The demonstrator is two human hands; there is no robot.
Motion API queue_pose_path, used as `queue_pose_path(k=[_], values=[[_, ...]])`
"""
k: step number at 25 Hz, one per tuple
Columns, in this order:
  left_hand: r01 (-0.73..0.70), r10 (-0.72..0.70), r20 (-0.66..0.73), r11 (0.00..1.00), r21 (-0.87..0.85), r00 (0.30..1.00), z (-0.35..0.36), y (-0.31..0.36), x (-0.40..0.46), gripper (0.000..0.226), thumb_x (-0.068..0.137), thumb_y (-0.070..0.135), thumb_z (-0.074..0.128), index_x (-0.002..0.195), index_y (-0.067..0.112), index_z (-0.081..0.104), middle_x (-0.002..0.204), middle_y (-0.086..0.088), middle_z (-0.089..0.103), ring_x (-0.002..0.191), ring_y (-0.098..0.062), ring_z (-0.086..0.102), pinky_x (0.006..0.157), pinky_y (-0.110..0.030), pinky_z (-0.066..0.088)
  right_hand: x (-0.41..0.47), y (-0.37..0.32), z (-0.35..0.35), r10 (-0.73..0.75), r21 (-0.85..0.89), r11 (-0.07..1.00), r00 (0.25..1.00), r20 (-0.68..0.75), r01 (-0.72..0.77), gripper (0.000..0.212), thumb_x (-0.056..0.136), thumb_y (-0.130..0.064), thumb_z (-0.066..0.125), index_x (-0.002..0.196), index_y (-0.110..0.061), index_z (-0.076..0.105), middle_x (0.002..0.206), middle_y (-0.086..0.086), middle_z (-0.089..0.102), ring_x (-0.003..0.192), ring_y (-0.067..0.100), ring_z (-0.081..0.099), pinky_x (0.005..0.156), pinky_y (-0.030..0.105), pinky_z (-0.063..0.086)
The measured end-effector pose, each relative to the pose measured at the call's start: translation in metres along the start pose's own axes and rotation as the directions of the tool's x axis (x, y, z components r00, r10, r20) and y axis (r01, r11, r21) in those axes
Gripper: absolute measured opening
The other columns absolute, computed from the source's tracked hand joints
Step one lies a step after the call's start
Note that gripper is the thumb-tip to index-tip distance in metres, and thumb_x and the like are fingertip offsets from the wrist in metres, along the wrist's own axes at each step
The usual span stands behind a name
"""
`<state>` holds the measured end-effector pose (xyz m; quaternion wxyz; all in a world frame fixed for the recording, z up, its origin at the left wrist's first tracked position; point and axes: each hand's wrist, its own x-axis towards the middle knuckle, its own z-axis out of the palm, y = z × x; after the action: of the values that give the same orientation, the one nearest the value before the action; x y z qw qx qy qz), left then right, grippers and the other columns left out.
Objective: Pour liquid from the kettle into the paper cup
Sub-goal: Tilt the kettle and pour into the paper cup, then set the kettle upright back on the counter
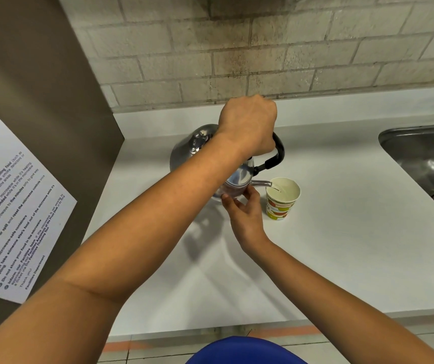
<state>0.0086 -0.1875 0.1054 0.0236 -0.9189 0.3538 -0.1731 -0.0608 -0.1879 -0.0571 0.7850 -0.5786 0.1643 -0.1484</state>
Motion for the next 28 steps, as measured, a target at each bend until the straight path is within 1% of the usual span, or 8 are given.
queue_pose_path(k=[7, 11, 14, 17, 20, 23, 26, 28], values=[[0.031, -0.031, 0.016, 0.999, -0.019, 0.999, 0.001, -0.006, -0.003, 0.015, 0.071, 0.016, 0.06, 0.064, 0.015, 0.047, 0.052, 0.0, 0.032, 0.059, -0.026, 0.045, 0.053, -0.031, 0.035, -0.001, 0.0, -0.001, -0.003, 0.008, 1.0, 1.0, -0.012, 0.003, 0.057, 0.084, -0.003, 0.059, 0.133, -0.006, 0.031, 0.138, 0.015, 0.047, 0.117, 0.03, 0.055, 0.085, 0.022, 0.048], [0.1, -0.099, 0.016, 0.99, -0.101, 0.995, 0.006, -0.017, -0.005, 0.003, 0.069, 0.017, 0.061, 0.068, 0.015, 0.058, 0.057, -0.003, 0.042, 0.06, -0.027, 0.046, 0.052, -0.03, 0.035, -0.001, 0.001, -0.004, -0.001, -0.032, 0.999, 1.0, -0.011, 0.0, 0.061, 0.082, -0.004, 0.062, 0.134, -0.008, 0.031, 0.138, 0.014, 0.046, 0.116, 0.032, 0.055, 0.092, 0.035, 0.048], [0.164, -0.164, 0.014, 0.973, -0.163, 0.986, 0.013, -0.03, -0.009, 0.01, 0.067, 0.018, 0.061, 0.072, 0.014, 0.069, 0.057, -0.002, 0.046, 0.06, -0.027, 0.049, 0.05, -0.027, 0.034, -0.001, 0.002, -0.006, -0.002, -0.086, 0.996, 1.0, -0.009, 0.001, 0.063, 0.08, -0.005, 0.065, 0.133, -0.007, 0.032, 0.137, 0.016, 0.047, 0.116, 0.031, 0.055, 0.094, 0.037, 0.049], [0.236, -0.232, 0.045, 0.94, -0.246, 0.972, 0.018, -0.041, -0.015, 0.01, 0.066, 0.021, 0.061, 0.068, 0.015, 0.07, 0.051, 0.001, 0.044, 0.06, -0.027, 0.051, 0.044, -0.022, 0.029, -0.002, 0.003, -0.008, -0.007, -0.137, 0.991, 1.0, -0.009, 0.006, 0.058, 0.08, -0.007, 0.065, 0.13, -0.01, 0.035, 0.136, 0.017, 0.046, 0.117, 0.03, 0.053, 0.1, 0.043, 0.047], [0.314, -0.312, 0.064, 0.881, -0.354, 0.948, 0.022, -0.055, -0.023, 0.009, 0.063, 0.023, 0.063, 0.062, 0.015, 0.067, 0.05, 0.001, 0.047, 0.057, -0.026, 0.052, 0.042, -0.02, 0.028, -0.007, 0.001, -0.007, -0.124, -0.258, 0.962, 0.985, -0.12, 0.09, 0.047, 0.085, -0.016, 0.059, 0.127, -0.013, 0.037, 0.133, 0.011, 0.042, 0.119, 0.03, 0.047, 0.104, 0.048, 0.041], [0.38, -0.395, 0.065, 0.805, -0.457, 0.916, 0.022, -0.066, -0.031, 0.014, 0.062, 0.024, 0.065, 0.05, 0.019, 0.058, 0.046, 0.004, 0.046, 0.047, -0.015, 0.045, 0.041, -0.019, 0.025, 0.0, -0.027, -0.007, -0.42, -0.405, 0.85, 0.897, -0.137, 0.336, 0.051, 0.085, -0.02, 0.053, 0.131, -0.007, 0.036, 0.124, 0.005, 0.038, 0.112, 0.026, 0.044, 0.103, 0.028, 0.038], [0.406, -0.438, 0.063, 0.757, -0.513, 0.897, 0.022, -0.07, -0.037, 0.023, 0.06, 0.025, 0.065, 0.043, 0.021, 0.05, 0.044, 0.006, 0.046, 0.045, -0.01, 0.043, 0.041, -0.019, 0.026, 0.022, -0.071, -0.009, -0.576, -0.551, 0.665, 0.816, 0.05, 0.504, 0.051, 0.084, -0.018, 0.054, 0.131, -0.009, 0.037, 0.13, 0.014, 0.039, 0.119, 0.028, 0.044, 0.1, 0.043, 0.042], [0.419, -0.462, 0.06, 0.733, -0.535, 0.885, 0.023, -0.074, -0.041, 0.023, 0.058, 0.026, 0.064, 0.041, 0.019, 0.05, 0.041, 0.004, 0.045, 0.044, -0.011, 0.043, 0.041, -0.019, 0.027, 0.034, -0.096, -0.009, -0.576, -0.624, 0.517, 0.778, 0.253, 0.586, 0.05, 0.085, -0.018, 0.054, 0.131, -0.01, 0.039, 0.131, 0.015, 0.042, 0.12, 0.026, 0.044, 0.1, 0.042, 0.043]])
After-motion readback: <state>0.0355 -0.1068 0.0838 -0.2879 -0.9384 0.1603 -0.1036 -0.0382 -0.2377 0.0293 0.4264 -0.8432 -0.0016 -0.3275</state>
